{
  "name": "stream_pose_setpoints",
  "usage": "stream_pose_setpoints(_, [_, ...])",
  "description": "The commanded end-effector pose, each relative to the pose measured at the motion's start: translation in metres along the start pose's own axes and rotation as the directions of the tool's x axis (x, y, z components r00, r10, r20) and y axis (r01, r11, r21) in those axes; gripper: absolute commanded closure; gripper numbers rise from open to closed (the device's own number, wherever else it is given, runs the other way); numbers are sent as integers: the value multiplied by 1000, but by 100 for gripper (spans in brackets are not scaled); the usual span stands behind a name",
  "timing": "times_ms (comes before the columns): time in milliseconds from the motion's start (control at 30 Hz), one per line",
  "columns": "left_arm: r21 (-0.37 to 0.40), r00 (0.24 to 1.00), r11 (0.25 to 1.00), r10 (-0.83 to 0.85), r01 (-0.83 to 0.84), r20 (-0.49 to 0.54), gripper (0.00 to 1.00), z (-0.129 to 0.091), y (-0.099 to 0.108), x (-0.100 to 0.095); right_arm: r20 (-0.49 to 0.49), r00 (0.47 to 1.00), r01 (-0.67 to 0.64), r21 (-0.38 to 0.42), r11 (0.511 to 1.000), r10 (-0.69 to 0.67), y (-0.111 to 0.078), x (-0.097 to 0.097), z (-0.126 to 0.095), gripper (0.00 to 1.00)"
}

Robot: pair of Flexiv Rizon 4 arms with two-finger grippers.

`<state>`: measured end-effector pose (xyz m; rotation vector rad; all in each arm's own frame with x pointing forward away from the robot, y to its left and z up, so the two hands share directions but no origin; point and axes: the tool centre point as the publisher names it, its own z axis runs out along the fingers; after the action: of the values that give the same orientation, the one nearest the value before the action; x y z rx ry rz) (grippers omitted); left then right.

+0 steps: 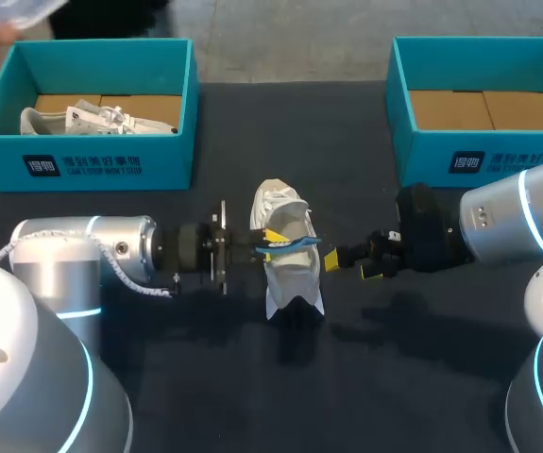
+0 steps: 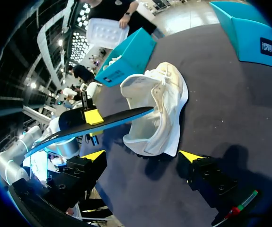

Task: Take the shoe out of the shoebox, open the shoe tongue, remove and reinsert the insole, then place the shoe into the shoebox

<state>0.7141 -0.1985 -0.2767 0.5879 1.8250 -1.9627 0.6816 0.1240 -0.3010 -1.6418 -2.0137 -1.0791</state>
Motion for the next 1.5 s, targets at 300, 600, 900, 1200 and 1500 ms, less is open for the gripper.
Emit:
stream_pose_setpoints(300, [6, 1000, 1000, -20, 20, -11, 100, -2, 10, 3, 7, 1000, -1, -2, 1000, 1, -1, 2, 1, 0])
stream_pose_setpoints(600, [-1, 999, 1000, -30, 30, -11, 100, -4, 16, 6, -8, 1000, 8, 23, 1000, -8, -6, 3, 16, 0])
stream_pose_setpoints(900, [-20, 999, 999, -43, 42, -18, 100, -4, 30, 9, -14, 1000, 15, 42, 999, -14, -3, 1, 25, 0])
stream_pose_setpoints(1200, [-49, 999, 998, -31, 30, -20, 100, -7, 44, 10, -18, 1000, 25, 54, 998, -24, 0, 0, 33, 0])
stream_pose_setpoints(1500, [-69, 1000, 997, -20, 20, 3, 100, -9, 54, 9, -11, 1000, 15, 49, 999, -14, -1, -5, 30, 0])
